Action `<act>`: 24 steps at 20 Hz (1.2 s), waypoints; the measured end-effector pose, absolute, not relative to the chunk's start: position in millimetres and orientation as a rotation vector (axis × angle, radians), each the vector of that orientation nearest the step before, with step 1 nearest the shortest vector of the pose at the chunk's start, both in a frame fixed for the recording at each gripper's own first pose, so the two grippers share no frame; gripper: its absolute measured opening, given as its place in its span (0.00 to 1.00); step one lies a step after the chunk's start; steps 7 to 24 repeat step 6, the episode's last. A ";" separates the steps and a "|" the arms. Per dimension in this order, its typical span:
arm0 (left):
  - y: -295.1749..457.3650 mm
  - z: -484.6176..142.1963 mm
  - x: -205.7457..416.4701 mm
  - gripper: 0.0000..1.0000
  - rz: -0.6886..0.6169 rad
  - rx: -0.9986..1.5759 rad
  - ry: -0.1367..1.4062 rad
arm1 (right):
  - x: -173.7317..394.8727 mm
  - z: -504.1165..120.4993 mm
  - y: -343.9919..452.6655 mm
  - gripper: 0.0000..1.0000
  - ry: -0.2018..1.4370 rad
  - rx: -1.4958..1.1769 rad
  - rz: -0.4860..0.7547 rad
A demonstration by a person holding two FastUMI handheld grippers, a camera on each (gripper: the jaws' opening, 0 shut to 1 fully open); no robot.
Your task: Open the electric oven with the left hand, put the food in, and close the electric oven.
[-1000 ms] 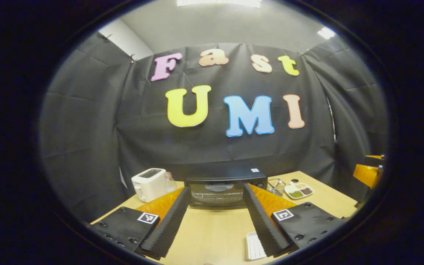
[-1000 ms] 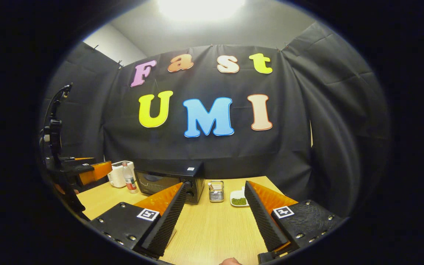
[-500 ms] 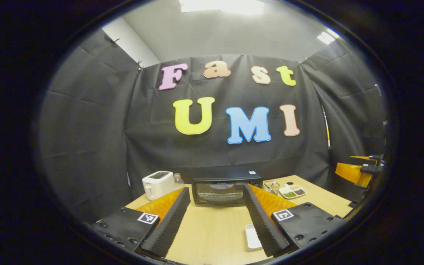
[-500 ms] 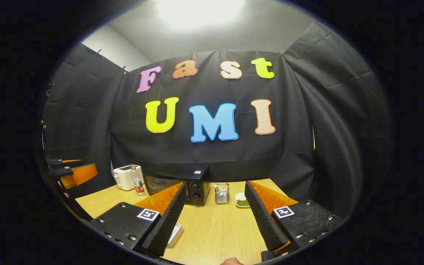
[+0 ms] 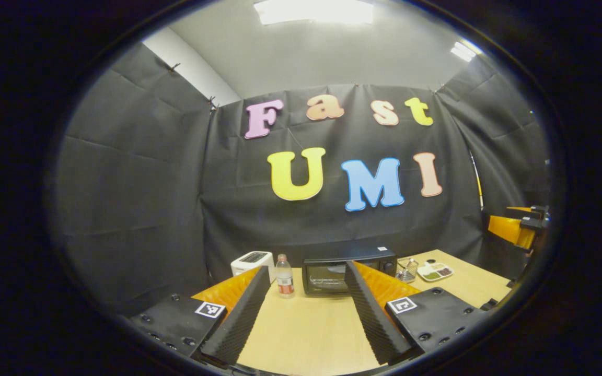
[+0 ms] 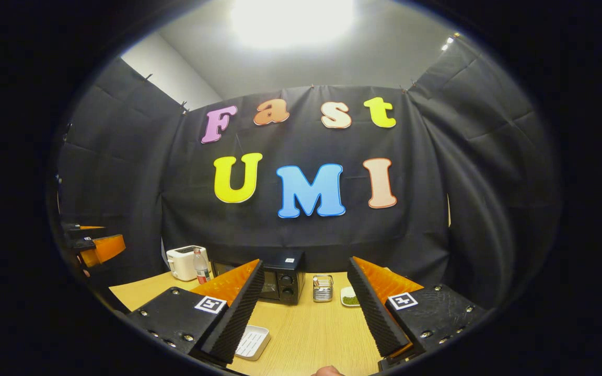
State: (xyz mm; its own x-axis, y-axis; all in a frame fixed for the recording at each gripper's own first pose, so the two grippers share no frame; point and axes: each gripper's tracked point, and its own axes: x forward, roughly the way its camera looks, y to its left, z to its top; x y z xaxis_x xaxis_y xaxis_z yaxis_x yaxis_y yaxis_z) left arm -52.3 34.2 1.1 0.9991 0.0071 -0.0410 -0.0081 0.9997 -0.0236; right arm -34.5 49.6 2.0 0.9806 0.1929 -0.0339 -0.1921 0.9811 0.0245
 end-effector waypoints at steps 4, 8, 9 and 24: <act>42.9 -2.5 -57.1 1.00 0.015 -0.045 0.051 | -33.9 10.2 54.8 0.97 0.027 0.013 0.201; 46.9 -0.3 -57.9 1.00 0.015 -0.044 0.046 | -34.5 13.3 57.4 0.97 0.017 0.012 0.201; 46.9 -0.3 -57.9 1.00 0.015 -0.044 0.046 | -34.5 13.3 57.4 0.97 0.017 0.012 0.201; 46.9 -0.3 -57.9 1.00 0.015 -0.044 0.046 | -34.5 13.3 57.4 0.97 0.017 0.012 0.201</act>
